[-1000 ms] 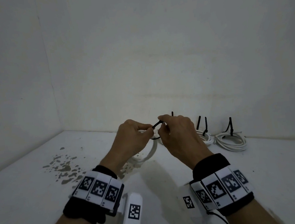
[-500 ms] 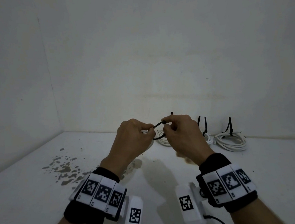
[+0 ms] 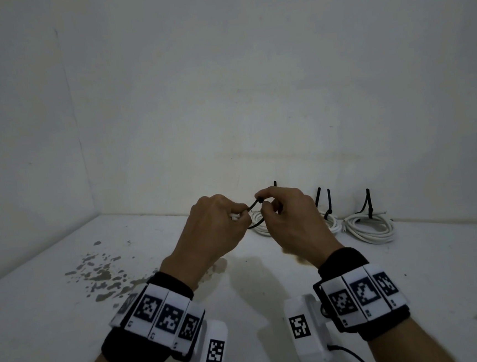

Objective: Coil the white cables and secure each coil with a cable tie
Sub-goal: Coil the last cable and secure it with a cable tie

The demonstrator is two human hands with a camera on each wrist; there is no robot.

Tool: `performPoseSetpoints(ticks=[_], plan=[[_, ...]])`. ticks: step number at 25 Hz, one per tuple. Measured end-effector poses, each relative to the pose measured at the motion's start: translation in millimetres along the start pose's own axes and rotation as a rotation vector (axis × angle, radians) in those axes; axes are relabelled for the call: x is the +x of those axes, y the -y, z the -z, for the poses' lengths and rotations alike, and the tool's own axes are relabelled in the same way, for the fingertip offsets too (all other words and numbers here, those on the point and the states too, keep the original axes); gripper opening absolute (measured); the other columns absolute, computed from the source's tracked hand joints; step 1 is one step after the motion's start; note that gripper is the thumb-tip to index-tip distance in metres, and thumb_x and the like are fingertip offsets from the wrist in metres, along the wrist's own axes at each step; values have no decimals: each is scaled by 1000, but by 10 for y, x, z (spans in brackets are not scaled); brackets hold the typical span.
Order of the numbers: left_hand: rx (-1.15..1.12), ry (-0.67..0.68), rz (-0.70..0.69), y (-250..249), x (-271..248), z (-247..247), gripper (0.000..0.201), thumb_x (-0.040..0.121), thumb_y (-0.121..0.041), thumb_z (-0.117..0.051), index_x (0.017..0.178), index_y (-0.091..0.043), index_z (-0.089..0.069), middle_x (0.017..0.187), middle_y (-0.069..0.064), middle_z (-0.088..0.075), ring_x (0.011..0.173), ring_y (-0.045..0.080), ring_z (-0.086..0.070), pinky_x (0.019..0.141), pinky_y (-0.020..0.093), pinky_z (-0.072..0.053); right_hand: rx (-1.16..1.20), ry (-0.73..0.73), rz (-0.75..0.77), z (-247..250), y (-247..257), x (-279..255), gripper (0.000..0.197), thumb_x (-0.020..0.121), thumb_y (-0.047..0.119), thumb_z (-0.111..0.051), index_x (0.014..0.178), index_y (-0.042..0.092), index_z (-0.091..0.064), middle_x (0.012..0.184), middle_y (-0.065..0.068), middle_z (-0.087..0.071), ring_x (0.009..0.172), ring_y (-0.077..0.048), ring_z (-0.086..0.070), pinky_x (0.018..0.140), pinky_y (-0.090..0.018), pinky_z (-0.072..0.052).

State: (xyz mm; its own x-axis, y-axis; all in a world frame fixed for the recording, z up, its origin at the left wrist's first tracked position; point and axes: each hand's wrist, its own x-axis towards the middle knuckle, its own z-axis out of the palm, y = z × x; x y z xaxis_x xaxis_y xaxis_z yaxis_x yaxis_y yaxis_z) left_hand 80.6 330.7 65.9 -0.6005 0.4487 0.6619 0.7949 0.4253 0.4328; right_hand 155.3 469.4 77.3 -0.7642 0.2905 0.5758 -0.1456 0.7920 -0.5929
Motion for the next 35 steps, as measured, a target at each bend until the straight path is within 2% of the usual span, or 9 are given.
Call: performPoseSetpoints(ticks=[5,9,14,18,23,26,28,30,35], plan=[[-36,-5,69,5,0,2,22,85,-21,-59,73,-19,-78,53,0,-64,51,17,-54,44,18,-34,4,-58,24,-35,51,-28,27,99,12,-51,117,12,-71,61,15,-54,52,4,-53,55,-3,-38],[-59,-6,114,14,10,26,21,85,-22,-60,76,-20,-79,58,0,-68,52,14,-57,47,25,-42,-5,-74,37,-51,54,-21,27,98,14,-53,118,13,-71,60,15,-54,61,11,-55,58,-2,-38],[-54,-13,113,27,7,20,23,84,-27,-59,79,-19,-79,63,2,-71,55,15,-63,54,34,-53,-26,-51,32,-66,56,-27,28,99,15,-52,119,13,-71,58,14,-54,51,0,-53,56,-4,-39],[-30,-16,84,7,3,11,34,77,-36,-49,78,-19,-79,61,3,-70,56,19,-64,55,38,-54,-35,-50,33,-57,41,-28,28,99,14,-51,119,13,-71,59,15,-54,50,1,-52,55,-4,-39],[0,9,46,20,-3,37,32,80,-32,-49,77,-21,-79,55,3,-66,51,21,-59,50,36,-50,-30,31,12,-53,6,-12,24,97,15,-53,111,16,-72,58,7,-59,52,-6,-54,53,-5,-39],[-40,38,21,-4,13,105,27,85,-24,-54,75,-22,-79,51,1,-63,42,13,-48,43,27,-37,196,87,-99,-9,-45,6,17,97,14,-57,102,17,-73,69,-2,-70,56,-11,-61,54,-13,-48],[-131,33,40,-38,35,162,24,88,-18,-59,75,-22,-80,53,-2,-65,40,6,-42,44,19,-32,589,147,-226,58,-59,-4,14,97,9,-61,104,8,-73,77,-10,-71,61,-16,-60,58,-28,-55],[-242,26,58,-67,52,194,22,90,-17,-60,80,-20,-81,58,2,-69,42,5,-41,45,22,-33,926,194,-299,122,-61,-17,13,92,11,-66,101,3,-73,78,-12,-67,62,-19,-58,56,-33,-54],[-336,42,19,-158,35,179,27,92,-17,-59,75,-9,-78,55,15,-61,42,9,-34,46,23,-29,833,196,-209,129,-36,-11,18,86,19,-72,88,0,-73,72,-9,-66,57,-18,-53,51,-34,-49]])
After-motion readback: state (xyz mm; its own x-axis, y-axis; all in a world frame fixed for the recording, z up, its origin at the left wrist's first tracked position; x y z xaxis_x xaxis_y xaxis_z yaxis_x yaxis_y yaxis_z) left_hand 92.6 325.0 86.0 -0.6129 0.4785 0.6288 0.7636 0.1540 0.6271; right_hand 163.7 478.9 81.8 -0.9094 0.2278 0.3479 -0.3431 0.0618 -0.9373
